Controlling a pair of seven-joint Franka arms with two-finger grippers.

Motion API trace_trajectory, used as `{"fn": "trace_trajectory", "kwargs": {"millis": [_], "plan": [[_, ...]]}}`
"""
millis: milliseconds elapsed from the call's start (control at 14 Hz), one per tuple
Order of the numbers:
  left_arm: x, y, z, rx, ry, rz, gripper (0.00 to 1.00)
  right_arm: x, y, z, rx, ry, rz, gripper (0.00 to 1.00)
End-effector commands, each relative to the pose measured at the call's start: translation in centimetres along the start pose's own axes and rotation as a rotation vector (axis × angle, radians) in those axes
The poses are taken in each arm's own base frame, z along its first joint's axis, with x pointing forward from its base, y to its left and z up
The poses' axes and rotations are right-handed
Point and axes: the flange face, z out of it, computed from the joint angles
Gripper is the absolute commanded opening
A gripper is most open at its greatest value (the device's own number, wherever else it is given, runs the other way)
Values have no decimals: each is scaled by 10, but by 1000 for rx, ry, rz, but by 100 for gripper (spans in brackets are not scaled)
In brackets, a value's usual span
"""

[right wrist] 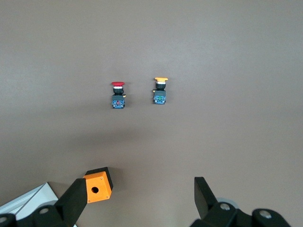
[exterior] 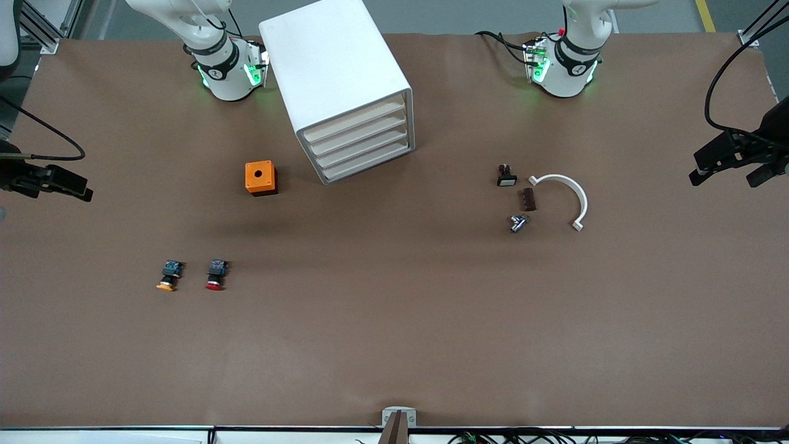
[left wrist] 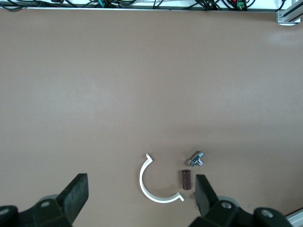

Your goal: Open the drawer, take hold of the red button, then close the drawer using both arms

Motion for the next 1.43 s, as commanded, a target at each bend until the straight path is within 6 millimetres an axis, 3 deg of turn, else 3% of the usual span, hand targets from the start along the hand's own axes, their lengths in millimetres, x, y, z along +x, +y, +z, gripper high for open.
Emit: {"fn": "trace_trajectory", "kwargs": {"millis": [0, 143, 857, 1357], "plan": [[6, 5, 4, 25, -11, 11, 99, -6, 1, -15, 16, -28, 3, 100], [6, 5, 2, 24, -7, 10, 99, -9, 0, -14, 21, -52, 4, 100], [0, 6, 0, 29, -36, 13, 99, -43, -2, -53, 39, 1, -5, 100], [0, 6, 0, 29, -37, 8, 99, -61, 1, -48, 41, -31, -4, 100]]}}
